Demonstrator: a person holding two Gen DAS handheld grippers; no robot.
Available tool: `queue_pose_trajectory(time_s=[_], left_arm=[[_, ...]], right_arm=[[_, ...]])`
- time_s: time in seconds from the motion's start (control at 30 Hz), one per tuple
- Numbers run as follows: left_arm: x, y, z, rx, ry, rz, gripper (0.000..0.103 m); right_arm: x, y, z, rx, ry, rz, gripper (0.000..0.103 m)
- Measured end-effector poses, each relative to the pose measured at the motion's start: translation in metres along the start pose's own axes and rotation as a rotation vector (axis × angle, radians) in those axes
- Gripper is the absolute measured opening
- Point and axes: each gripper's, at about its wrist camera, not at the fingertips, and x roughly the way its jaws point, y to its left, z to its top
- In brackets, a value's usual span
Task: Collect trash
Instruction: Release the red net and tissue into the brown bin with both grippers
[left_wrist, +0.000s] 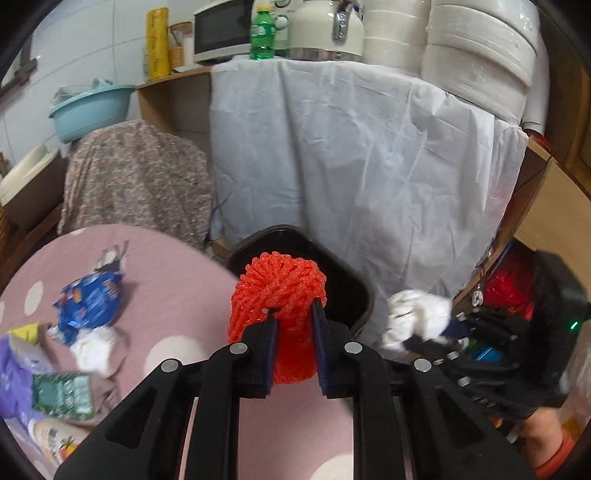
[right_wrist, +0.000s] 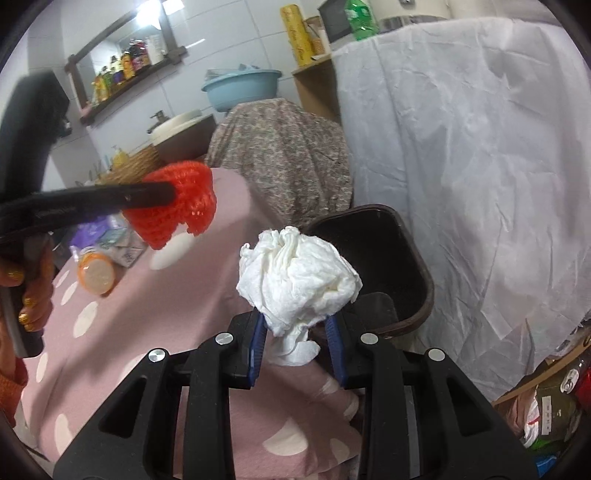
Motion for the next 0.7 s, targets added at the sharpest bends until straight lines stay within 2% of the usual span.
queue_pose_trajectory(time_s=[0.1, 0.2, 0.33, 0.6, 0.7], left_arm=[[0.027, -0.009, 0.020, -0.035, 0.037, -0.050, 0.018], [0.057, -0.017, 0.032, -0.043, 0.075, -0.033, 0.018], [0.099, -0.011, 0.045, -0.104, 0.150, -0.057, 0.018], [0.165, -0.016, 0.060, -0.112, 0.236, -0.015, 0.018], [0.184, -0.016, 0.064, -0.122, 0.268, 0.009, 0.018]], right_arm=[[0.024, -0.015, 0.004, 0.007, 0.034, -0.037, 0.030], [0.060, -0.036, 0.007, 0.038, 0.085, -0.055, 0.030], [0.101, -0.057, 0.006, 0.089, 0.137, -0.054, 0.030], [0.154, -0.088, -0.002, 0.166, 0.187, -0.074, 0.031], [0.161, -0.098, -0.008, 0.201, 0.181, -0.064, 0.040]])
